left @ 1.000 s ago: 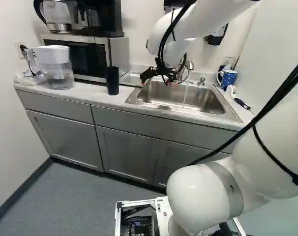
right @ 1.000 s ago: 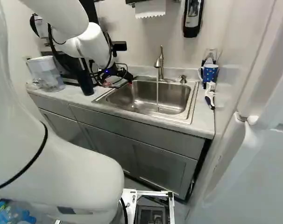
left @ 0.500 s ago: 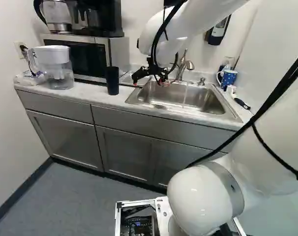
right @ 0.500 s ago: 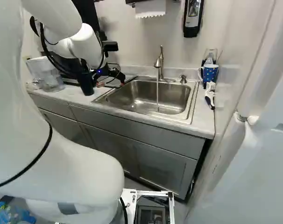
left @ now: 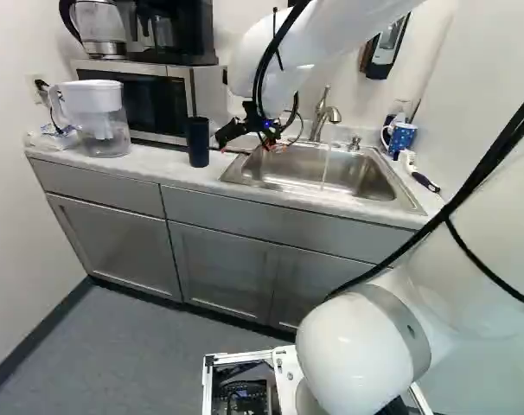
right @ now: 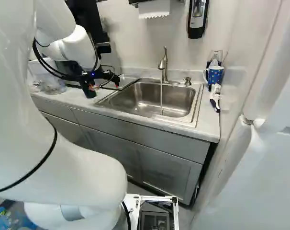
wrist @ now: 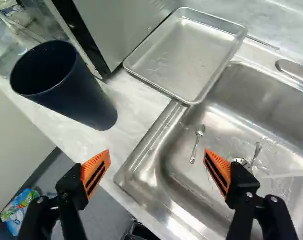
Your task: Rinse the cup and place it in the tray
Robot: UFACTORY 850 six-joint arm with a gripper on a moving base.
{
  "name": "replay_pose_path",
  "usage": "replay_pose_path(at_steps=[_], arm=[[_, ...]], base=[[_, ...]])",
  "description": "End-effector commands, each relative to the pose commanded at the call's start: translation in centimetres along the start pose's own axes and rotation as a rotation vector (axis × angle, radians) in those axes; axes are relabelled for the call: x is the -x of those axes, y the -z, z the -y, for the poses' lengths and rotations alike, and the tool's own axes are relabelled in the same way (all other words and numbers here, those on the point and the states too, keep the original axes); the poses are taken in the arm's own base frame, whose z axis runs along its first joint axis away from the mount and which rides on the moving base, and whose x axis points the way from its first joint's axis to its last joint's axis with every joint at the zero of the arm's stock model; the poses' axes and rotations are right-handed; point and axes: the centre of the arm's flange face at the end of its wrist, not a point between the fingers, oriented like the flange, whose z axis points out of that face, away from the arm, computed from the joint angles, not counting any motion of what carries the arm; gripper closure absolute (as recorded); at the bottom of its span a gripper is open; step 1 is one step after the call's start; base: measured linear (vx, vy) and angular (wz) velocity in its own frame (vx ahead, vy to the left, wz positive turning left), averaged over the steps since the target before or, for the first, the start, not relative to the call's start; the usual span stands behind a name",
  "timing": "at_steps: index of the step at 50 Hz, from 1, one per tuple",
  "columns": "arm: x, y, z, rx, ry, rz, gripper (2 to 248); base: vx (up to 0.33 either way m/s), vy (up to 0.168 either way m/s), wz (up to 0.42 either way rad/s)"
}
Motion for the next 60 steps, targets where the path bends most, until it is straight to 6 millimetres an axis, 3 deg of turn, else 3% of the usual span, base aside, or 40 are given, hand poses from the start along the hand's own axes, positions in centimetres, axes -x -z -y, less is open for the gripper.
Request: replay_pose_path(at_steps=[42, 60], arm=[[-2.1, -1.9, 6.6, -0.092, 0.107, 0.012, 3], [-3.1, -2.8, 8.2, -0.111, 0.129, 0.014, 3]], base=[[0.000, 0.000, 0.000], [0.000, 0.000, 0.000]])
